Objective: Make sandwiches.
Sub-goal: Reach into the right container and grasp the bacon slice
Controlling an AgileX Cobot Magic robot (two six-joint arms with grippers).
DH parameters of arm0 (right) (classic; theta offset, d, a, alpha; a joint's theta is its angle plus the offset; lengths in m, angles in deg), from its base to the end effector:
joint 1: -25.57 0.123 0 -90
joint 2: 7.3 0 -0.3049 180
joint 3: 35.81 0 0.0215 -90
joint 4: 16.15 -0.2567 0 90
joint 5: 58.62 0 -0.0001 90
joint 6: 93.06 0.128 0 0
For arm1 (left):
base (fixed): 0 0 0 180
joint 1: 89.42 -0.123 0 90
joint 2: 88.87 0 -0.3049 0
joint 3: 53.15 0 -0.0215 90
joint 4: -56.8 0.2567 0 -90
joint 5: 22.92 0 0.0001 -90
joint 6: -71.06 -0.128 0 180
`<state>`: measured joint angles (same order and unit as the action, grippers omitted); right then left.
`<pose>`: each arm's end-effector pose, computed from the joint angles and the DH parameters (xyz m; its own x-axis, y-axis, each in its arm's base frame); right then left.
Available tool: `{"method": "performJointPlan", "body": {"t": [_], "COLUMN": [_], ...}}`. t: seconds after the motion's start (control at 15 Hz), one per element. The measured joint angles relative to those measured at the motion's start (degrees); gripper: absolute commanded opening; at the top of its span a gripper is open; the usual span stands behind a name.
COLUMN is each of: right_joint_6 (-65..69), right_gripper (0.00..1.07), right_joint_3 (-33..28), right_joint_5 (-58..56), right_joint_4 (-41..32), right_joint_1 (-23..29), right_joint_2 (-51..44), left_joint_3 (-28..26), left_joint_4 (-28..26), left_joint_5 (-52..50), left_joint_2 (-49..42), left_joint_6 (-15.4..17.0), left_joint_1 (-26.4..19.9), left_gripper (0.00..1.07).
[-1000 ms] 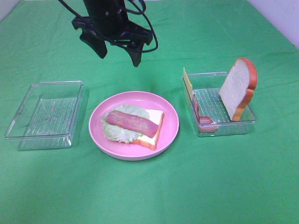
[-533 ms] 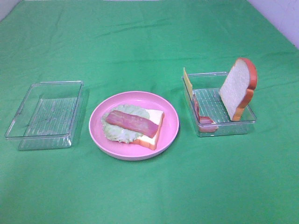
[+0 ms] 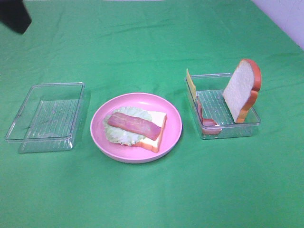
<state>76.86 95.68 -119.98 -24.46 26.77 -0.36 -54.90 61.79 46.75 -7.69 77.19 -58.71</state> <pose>0.0098 0.0165 0.2663 -0.4302 -0.1140 -0.8955 -0.1808 0.9828 -0.0383 0.2351 -0.1275 0.3831 -0.7712 0.3693 -0.5184 0.4151 0.9093 0.0303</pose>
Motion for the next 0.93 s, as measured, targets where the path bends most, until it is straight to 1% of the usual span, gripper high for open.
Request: {"method": "performJointPlan", "body": {"t": [0.07, 0.27, 0.33, 0.4, 0.47, 0.53, 0.6, 0.73, 0.8, 0.87, 0.93], "right_joint_6": [0.00, 0.00, 0.06, 0.57, 1.83, 2.92, 3.44, 3.61, 3.55, 3.38, 2.81], "right_gripper": [0.74, 0.74, 0.74, 0.74, 0.74, 0.74, 0.74, 0.74, 0.74, 0.74, 0.74], "right_joint_3": [0.00, 0.00, 0.00, 0.06, 0.52, 0.80, 0.86, 1.26, 2.23, 2.86, 4.64], "right_joint_5": [0.00, 0.00, 0.00, 0.74, 3.15, 6.93, 10.03, 13.92, 15.13, 15.41, 15.81], "right_joint_4": [0.00, 0.00, -0.11, -0.17, -0.63, -1.72, -2.81, -5.61, -7.33, -8.08, -9.57], "right_joint_1": [0.00, 0.00, 0.00, 0.00, 0.00, 0.00, 0.00, 0.00, 0.00, 0.00, 0.00], "right_joint_2": [0.00, 0.00, 0.00, 0.11, 1.03, 2.64, 4.93, 12.09, 16.90, 18.96, 23.72], "left_joint_3": [2.69, 17.65, 23.09, 26.64, 29.62, 31.34, 33.86, 38.10, 40.45, 41.60, 43.60], "left_joint_4": [0.00, 0.00, 0.00, 0.00, -0.06, -0.06, -0.06, -0.06, -0.06, -0.06, -0.06], "left_joint_5": [0.00, 0.11, 0.11, 0.17, 0.17, 0.23, 0.23, -0.74, -1.49, -2.01, -2.58], "left_joint_2": [-1.78, -12.49, -17.65, -21.60, -25.38, -28.07, -32.72, -40.28, -44.58, -46.75, -50.42], "left_joint_6": [0.00, 0.17, 0.17, 0.17, 0.17, 0.17, 0.17, 0.00, 0.00, 0.00, 0.00], "left_joint_1": [0.00, 0.00, 0.00, 0.00, 0.00, 0.00, 0.00, 0.00, 0.00, 0.00, 0.00], "left_gripper": [0.81, 0.81, 0.81, 0.81, 0.81, 0.81, 0.81, 0.81, 0.81, 0.81, 0.81]}}
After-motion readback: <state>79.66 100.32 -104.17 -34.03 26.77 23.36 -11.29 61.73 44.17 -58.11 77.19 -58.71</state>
